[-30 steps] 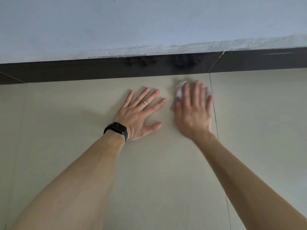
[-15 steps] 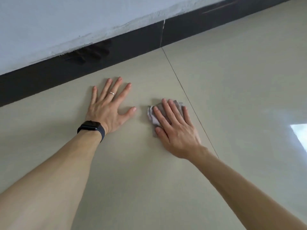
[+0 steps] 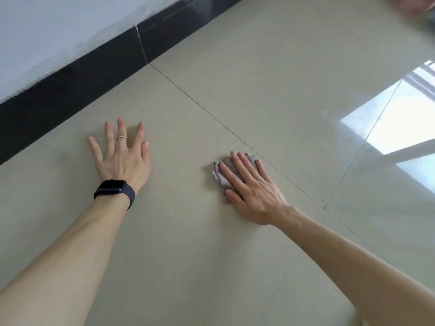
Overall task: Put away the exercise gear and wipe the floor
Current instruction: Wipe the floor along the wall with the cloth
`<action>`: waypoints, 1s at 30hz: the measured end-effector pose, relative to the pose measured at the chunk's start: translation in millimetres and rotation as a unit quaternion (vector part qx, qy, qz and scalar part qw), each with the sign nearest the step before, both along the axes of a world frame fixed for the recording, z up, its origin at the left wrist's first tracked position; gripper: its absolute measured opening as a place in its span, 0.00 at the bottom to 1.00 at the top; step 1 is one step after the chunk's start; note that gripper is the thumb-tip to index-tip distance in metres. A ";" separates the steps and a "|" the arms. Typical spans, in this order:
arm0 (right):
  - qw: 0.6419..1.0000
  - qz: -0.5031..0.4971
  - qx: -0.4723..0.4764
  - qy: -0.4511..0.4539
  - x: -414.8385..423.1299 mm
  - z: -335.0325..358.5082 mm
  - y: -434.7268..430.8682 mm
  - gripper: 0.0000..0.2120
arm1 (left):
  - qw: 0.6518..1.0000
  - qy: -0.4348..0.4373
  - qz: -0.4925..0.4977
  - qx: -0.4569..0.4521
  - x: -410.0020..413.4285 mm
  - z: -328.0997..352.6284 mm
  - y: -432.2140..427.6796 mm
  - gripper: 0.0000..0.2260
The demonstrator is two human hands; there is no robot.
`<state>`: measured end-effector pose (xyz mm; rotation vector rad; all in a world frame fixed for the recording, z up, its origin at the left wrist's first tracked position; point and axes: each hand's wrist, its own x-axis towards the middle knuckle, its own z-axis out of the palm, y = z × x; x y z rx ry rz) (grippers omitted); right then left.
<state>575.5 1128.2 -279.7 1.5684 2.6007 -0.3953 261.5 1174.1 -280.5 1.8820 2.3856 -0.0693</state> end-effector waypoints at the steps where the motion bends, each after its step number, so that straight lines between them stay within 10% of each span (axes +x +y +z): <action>1: 1.000 0.003 0.005 -0.005 18.6 2.0 -0.8 0.27 | 0.999 -0.030 -0.018 0.013 17.6 0.4 -12.4 0.24; 8: 0.906 -0.420 -0.040 0.006 84.9 6.3 -21.0 0.29 | 0.983 -0.109 -0.145 0.011 114.7 -20.1 -119.8 0.30; 12: 0.870 -0.491 -0.038 0.022 28.4 -0.1 -78.8 0.30 | 0.976 -0.112 -0.187 0.020 97.1 -22.1 -121.8 0.30; 22: 1.000 -0.017 0.003 0.001 -37.1 3.4 -178.5 0.26 | 0.969 -0.118 -0.217 0.018 18.2 -18.5 -182.3 0.26; 30: 0.866 -0.496 -0.054 0.026 -60.7 2.0 -51.2 0.31 | 0.959 -0.144 -0.245 0.012 -42.6 -19.1 -194.9 0.25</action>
